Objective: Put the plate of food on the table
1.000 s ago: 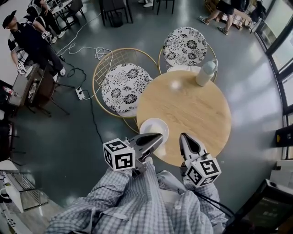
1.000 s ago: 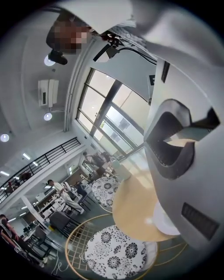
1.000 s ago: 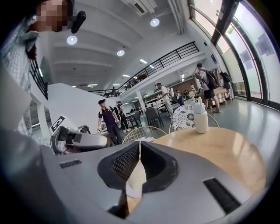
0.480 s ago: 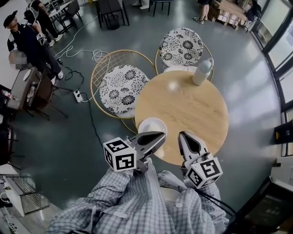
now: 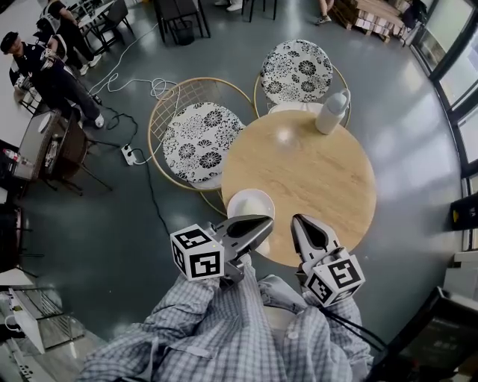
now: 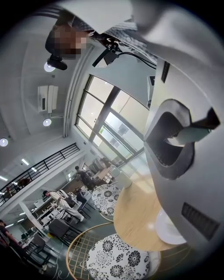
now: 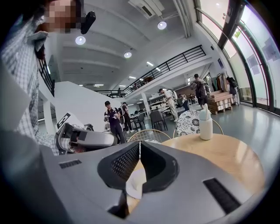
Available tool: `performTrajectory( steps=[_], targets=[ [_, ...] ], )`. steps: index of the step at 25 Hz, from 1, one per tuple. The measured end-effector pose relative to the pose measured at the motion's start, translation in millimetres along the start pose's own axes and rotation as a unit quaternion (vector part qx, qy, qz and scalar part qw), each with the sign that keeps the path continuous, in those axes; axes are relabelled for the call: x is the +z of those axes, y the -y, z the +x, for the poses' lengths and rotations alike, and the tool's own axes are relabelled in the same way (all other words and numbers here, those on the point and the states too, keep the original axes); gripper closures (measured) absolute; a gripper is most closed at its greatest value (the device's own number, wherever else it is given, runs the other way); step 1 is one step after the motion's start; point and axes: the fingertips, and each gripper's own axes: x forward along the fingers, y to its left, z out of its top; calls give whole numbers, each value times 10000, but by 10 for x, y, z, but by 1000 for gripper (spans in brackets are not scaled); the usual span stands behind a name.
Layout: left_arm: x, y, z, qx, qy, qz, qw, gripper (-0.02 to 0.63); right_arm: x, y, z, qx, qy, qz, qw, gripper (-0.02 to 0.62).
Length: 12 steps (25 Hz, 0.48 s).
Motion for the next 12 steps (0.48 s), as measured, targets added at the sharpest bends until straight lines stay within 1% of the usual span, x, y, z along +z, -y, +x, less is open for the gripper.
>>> performTrajectory(
  steps=[5, 12],
  targets=[
    [-5, -4, -3, -54, 18, -86, 9999, 598, -71, 28, 8, -119, -174, -85, 9997, 580],
    [15, 13, 5, -128, 61, -200, 9997, 598, -85, 33, 20, -155, -242, 42, 9996, 580]
  ],
)
